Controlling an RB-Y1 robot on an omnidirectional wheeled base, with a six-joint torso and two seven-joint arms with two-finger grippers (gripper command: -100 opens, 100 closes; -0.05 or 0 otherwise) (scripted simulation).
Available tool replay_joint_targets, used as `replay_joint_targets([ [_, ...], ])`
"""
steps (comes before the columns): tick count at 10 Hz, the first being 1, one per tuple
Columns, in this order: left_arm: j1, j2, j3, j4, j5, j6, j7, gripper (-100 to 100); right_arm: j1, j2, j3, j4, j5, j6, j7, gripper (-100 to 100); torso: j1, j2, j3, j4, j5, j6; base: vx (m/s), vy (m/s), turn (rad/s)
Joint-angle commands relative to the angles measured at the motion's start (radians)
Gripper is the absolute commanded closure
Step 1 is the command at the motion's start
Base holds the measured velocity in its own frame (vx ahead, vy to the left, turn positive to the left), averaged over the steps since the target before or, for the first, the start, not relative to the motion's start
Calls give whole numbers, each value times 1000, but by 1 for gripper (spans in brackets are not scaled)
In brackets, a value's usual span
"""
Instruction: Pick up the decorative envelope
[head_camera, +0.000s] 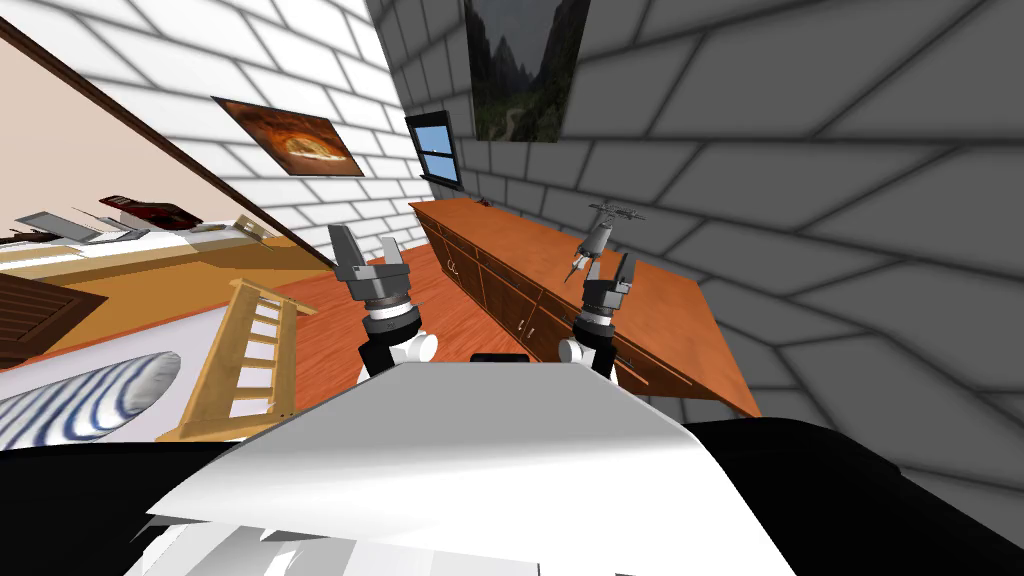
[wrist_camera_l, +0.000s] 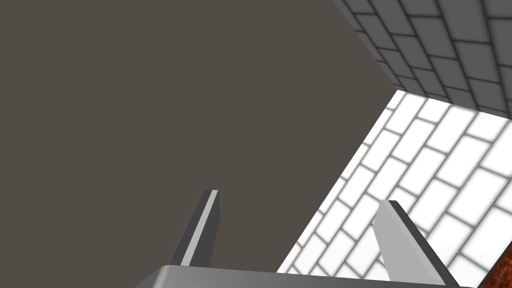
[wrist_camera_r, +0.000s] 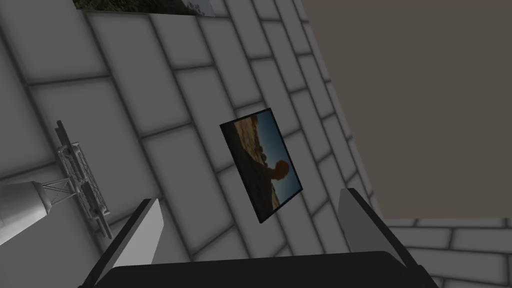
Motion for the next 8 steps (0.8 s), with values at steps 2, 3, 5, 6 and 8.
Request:
replay_joint_targets([
  [2, 0, 0, 0, 0, 0, 0, 0, 0, 36, -58, -36, 16, 10, -5, 2, -100, 0, 0, 0, 0, 0, 0, 7, 14, 36],
  [3, 0, 0, 0, 0, 0, 0, 0, 0, 60, -87, -60, 26, 17, -9, 4, -100, 1, 0, 0, 0, 0, 0, 10, 27, 43],
  [5, 0, 0, 0, 0, 0, 0, 0, 0, 120, -147, -122, 51, 36, -20, 8, -100, 1, 0, 0, 0, 0, 0, 12, 34, 72],
  [6, 0, 0, 0, 0, 0, 0, 0, 0, 153, -181, -157, 66, 48, -27, 12, -100, 1, 0, 0, 0, 0, 0, 18, 36, 87],
  [8, 0, 0, 0, 0, 0, 0, 0, 0, 201, -224, -204, 83, 62, -36, 16, -100, 1, -1, 0, 0, 0, 0, 14, 24, 36],
])
